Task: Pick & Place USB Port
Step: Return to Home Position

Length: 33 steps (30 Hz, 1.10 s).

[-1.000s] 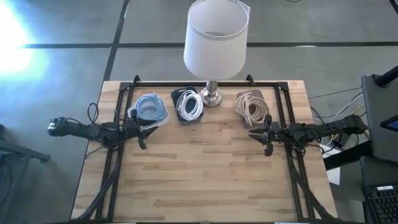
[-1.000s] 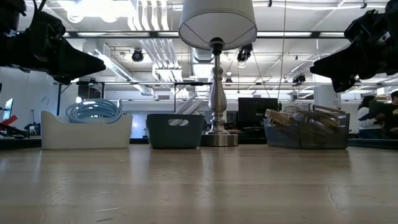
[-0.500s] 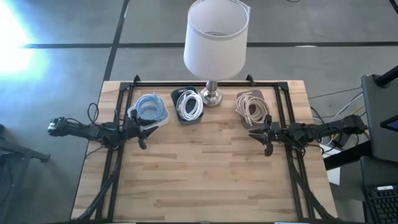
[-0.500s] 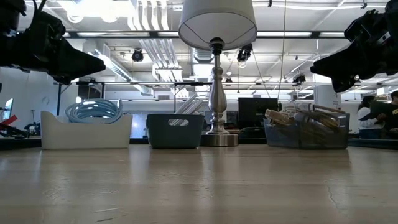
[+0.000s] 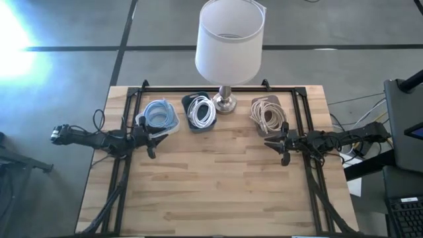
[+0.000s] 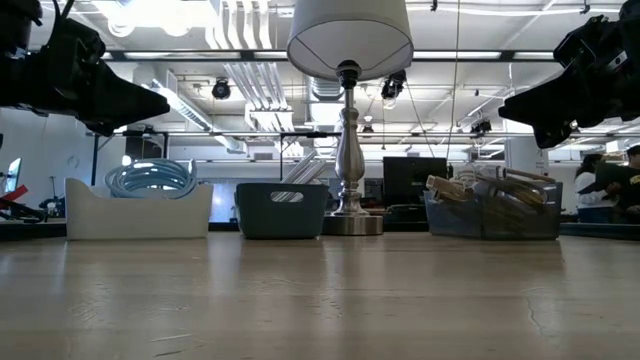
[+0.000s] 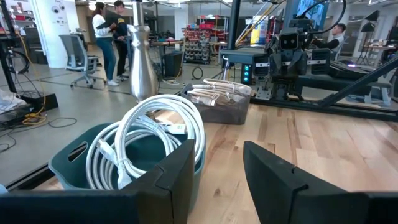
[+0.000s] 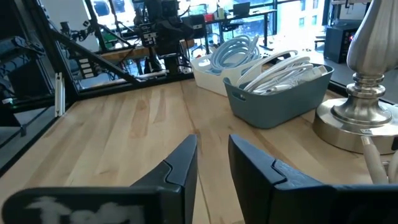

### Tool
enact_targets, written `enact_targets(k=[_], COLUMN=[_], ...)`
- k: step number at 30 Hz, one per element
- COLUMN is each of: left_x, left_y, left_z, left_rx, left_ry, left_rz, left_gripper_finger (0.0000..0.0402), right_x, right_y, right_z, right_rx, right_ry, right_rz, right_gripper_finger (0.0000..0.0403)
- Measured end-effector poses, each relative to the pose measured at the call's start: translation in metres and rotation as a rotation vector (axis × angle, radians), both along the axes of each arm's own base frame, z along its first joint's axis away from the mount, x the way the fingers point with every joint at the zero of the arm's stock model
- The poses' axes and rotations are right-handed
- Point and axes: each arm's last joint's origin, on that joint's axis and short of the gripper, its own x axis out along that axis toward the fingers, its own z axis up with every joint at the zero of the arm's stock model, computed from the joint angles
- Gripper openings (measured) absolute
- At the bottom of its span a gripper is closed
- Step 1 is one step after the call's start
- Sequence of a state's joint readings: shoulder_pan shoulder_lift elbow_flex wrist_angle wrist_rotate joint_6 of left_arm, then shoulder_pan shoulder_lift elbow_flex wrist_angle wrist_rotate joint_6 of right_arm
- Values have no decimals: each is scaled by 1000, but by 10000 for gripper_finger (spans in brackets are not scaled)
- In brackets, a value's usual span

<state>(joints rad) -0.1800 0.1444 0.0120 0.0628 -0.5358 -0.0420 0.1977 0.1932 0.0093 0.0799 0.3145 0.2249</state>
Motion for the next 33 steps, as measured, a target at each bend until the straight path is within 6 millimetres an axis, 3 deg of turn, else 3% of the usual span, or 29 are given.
enact_targets(k=[14, 33], left_x=[0, 0], left_y=[0, 0], left_z=[0, 0], left_rx=[0, 0], left_ry=[0, 0], left_rz=[0, 0], left_gripper_finger=[142, 142], right_x=[0, 0], right_y=[0, 0], right_z=[0, 0], right_rx=[0, 0], right_ry=[0, 0], right_rz=[0, 0], right_gripper_finger=[68, 89])
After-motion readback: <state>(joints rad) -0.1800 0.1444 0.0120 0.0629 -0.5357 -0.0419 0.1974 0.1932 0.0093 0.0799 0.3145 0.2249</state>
